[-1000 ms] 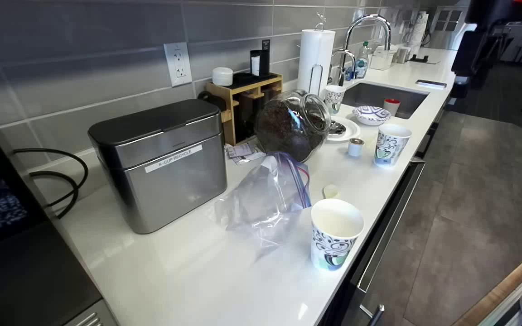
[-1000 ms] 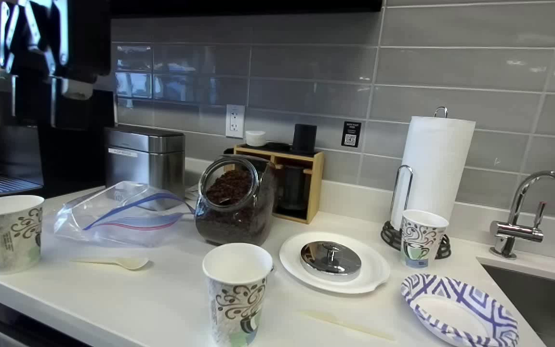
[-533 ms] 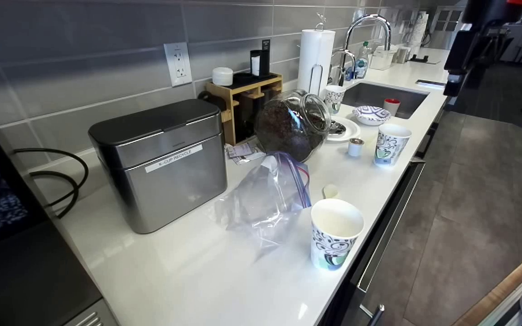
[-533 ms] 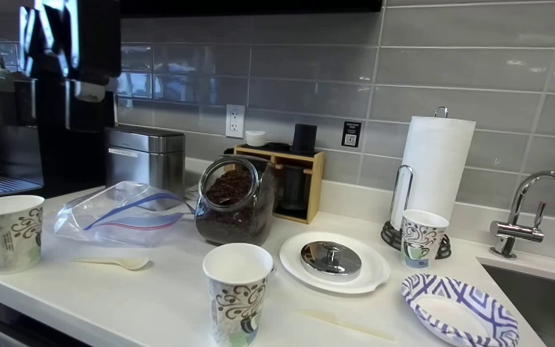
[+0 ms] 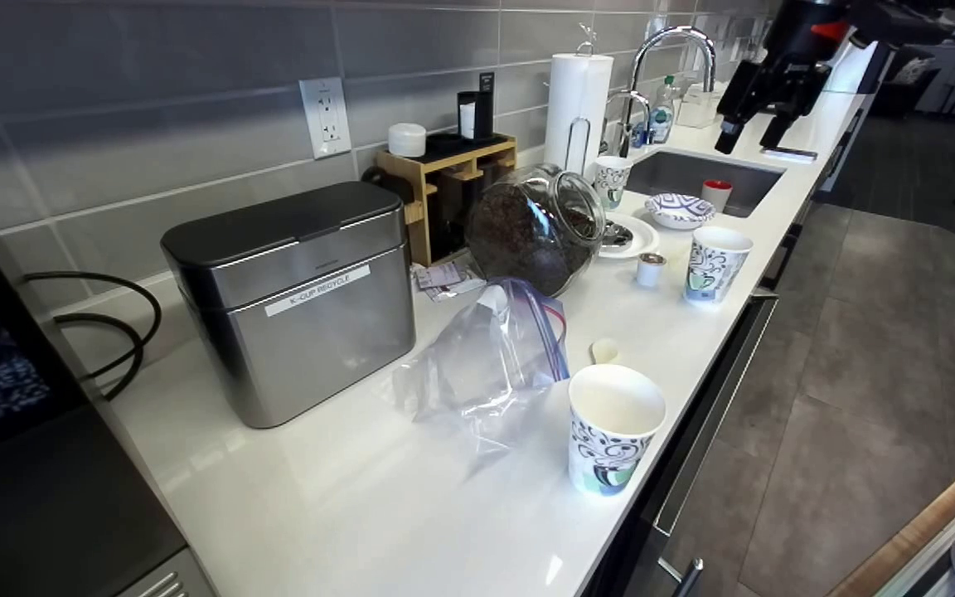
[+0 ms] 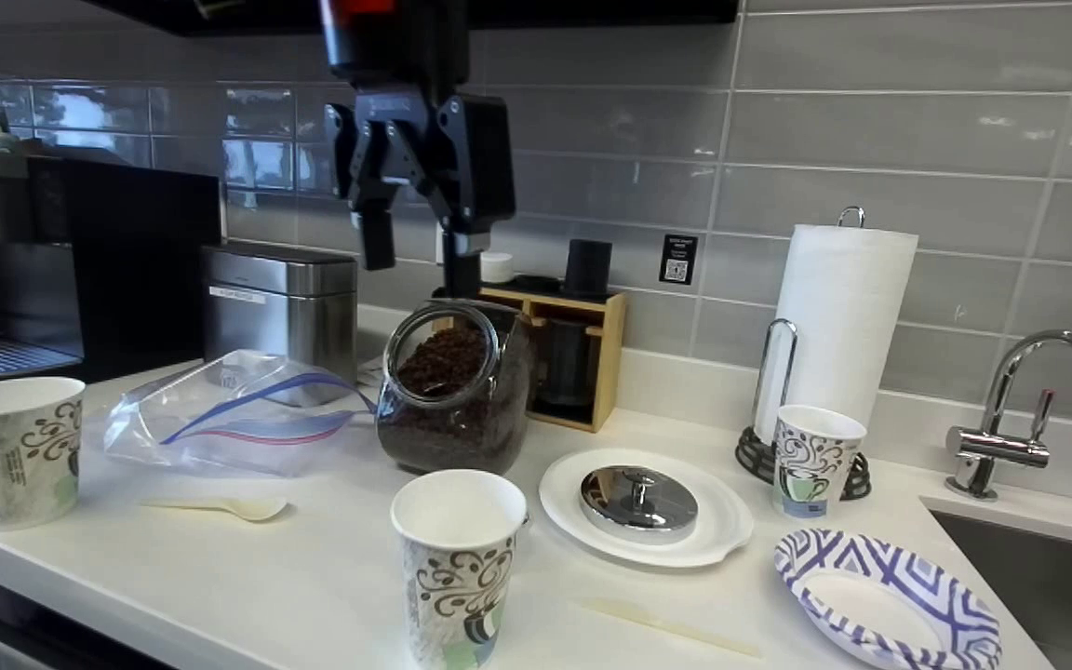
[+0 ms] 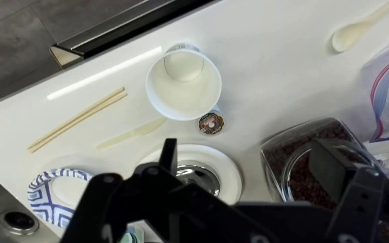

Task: Put the lid back on the coffee jar

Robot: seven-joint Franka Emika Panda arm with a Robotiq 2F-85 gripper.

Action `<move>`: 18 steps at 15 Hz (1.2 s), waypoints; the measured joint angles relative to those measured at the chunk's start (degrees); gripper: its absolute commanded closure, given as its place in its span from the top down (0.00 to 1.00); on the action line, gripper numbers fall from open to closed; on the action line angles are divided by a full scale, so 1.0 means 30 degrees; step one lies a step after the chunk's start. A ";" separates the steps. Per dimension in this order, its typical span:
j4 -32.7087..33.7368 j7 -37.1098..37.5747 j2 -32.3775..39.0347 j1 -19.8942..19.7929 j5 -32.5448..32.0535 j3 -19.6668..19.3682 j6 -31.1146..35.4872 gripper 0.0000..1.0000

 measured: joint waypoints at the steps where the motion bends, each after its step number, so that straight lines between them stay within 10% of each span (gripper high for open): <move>1: 0.0464 -0.0067 0.0697 -0.0003 0.0000 -0.0054 0.0437 1.00; 18: 0.3813 0.0986 0.5976 -0.0995 -0.0258 -0.0458 0.2800 1.00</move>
